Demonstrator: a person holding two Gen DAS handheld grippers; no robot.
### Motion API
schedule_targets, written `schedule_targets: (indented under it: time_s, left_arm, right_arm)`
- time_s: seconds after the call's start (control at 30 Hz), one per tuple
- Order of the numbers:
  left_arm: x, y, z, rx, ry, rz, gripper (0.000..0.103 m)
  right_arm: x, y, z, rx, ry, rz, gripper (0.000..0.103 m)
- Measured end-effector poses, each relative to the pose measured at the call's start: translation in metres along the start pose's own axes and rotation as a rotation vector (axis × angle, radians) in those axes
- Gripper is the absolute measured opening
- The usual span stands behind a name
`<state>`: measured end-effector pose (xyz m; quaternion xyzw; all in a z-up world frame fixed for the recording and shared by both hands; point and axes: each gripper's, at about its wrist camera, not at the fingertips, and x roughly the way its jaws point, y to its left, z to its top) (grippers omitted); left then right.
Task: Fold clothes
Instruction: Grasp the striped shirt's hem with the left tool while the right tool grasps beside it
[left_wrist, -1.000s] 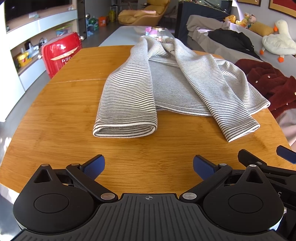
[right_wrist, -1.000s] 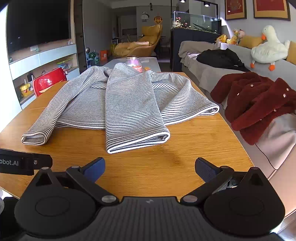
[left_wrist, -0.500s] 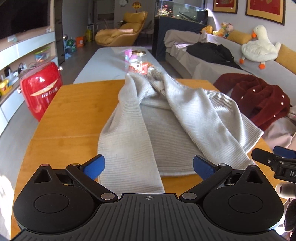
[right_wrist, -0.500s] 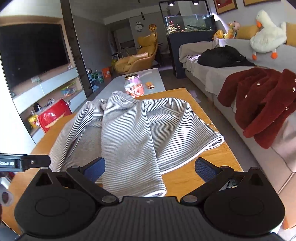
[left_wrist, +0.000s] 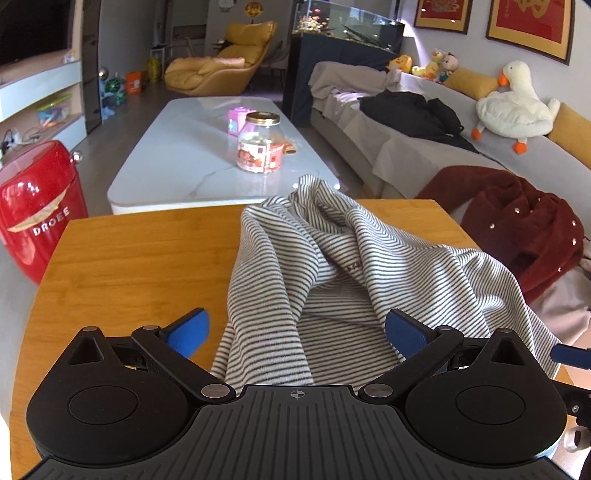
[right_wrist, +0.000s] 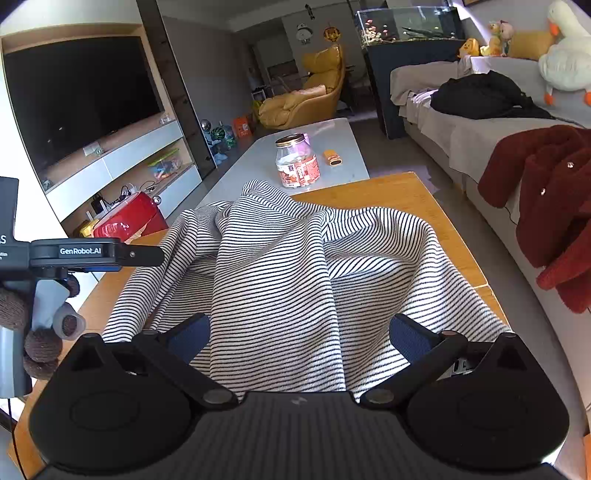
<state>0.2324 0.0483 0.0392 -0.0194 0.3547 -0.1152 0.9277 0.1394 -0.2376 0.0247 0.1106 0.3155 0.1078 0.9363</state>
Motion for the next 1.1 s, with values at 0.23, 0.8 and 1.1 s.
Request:
schedule_targets:
  time_s: [0.23,0.8,1.1]
  left_arm:
    - [0.016,0.014,0.013,0.009,0.018,0.017,0.102]
    - [0.088,0.011,0.029,0.055,0.1,0.021,0.067]
    - [0.091,0.031,0.022,0.02,0.075,-0.043,0.051]
  right_arm:
    - [0.034,0.015,0.021,-0.065,0.01,0.012,0.103]
    - [0.11,0.065,0.061,-0.313,0.015,-0.055,0.103]
    - [0.156,0.067,0.053,-0.264,0.18,0.02,0.103]
